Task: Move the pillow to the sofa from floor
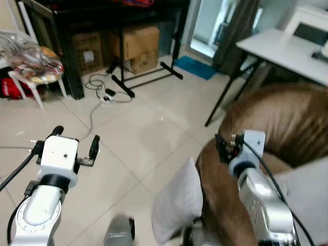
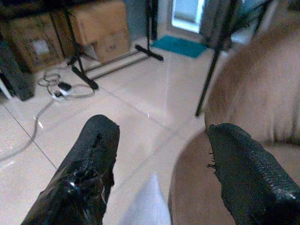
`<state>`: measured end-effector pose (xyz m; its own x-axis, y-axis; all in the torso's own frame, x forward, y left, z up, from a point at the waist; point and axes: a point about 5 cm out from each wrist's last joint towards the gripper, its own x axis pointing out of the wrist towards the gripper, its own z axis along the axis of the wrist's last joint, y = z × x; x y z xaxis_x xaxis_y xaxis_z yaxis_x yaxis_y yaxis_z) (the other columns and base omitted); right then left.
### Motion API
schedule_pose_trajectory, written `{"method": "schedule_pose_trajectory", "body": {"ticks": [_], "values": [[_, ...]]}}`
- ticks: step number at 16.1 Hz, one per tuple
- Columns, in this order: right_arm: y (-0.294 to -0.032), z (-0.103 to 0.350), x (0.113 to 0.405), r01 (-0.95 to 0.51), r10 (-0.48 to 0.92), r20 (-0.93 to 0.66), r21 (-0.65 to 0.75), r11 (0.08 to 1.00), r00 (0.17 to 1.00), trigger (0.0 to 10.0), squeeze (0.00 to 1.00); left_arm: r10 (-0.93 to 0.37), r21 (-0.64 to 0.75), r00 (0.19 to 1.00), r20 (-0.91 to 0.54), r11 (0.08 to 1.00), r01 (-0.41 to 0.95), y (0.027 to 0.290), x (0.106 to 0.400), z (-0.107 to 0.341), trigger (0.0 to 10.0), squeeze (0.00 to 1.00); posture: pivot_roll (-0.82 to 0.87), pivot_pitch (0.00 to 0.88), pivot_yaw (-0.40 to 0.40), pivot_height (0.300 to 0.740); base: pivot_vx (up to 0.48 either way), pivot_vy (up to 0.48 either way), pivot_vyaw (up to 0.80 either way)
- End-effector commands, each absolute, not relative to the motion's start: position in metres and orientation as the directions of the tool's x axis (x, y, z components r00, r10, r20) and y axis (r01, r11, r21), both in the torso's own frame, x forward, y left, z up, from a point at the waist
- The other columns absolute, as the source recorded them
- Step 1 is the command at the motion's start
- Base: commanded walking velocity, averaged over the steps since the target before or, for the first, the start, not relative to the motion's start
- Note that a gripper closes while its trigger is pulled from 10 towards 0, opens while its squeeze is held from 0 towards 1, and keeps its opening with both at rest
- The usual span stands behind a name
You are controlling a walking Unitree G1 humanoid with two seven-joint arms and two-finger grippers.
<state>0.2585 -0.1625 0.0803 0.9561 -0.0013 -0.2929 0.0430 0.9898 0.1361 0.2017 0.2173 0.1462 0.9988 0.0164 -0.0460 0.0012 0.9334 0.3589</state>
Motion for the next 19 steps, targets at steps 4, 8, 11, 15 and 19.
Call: {"method": "schedule_pose_trajectory", "body": {"ticks": [4, 8, 11, 15, 19], "values": [[-0.165, 0.078, 0.258, 0.023, 0.022, -0.306, 0.142, 0.99, 0.952, 10.0, 0.0, -0.019, 0.361, 0.999, -0.041, 0.932, 0.032, 0.211, 0.204, 0.143, 10.0, 0.0, 0.17, 0.0, -0.103, 0.575, 0.0, 0.0, 0.0], [-0.163, 0.085, 0.263, -0.02, 0.054, -0.298, 0.116, 0.993, 0.953, 10.0, 0.0, -0.05, 0.338, 0.998, -0.043, 0.939, 0.062, 0.203, 0.207, 0.141, 10.0, 0.0, 0.16, 0.0, -0.052, 0.575, 0.0, 0.0, 0.0], [-0.171, 0.09, 0.263, -0.014, 0.044, -0.303, 0.099, 0.995, 0.952, 10.0, 0.0, -0.102, 0.337, 0.994, -0.05, 0.935, 0.113, 0.197, 0.212, 0.143, 10.0, 0.0, 0.13, 0.0, 0.015, 0.575, 0.0, 0.0, 0.0], [-0.17, 0.1, 0.254, 0.008, 0.016, -0.307, 0.078, 0.997, 0.952, 10.0, 0.0, -0.11, 0.321, 0.994, -0.014, 0.941, 0.109, 0.197, 0.22, 0.147, 10.0, 0.0, 0.07, 0.0, 0.007, 0.575, 0.0, 0.0, 0.0], [-0.176, 0.11, 0.256, 0.035, -0.012, -0.293, 0.076, 0.997, 0.956, 10.0, 0.0, -0.092, 0.294, 0.996, -0.003, 0.952, 0.088, 0.194, 0.222, 0.145, 10.0, 0.0, 0.06, 0.0, -0.036, 0.575, 0.0, 0.0, 0.0]]}}
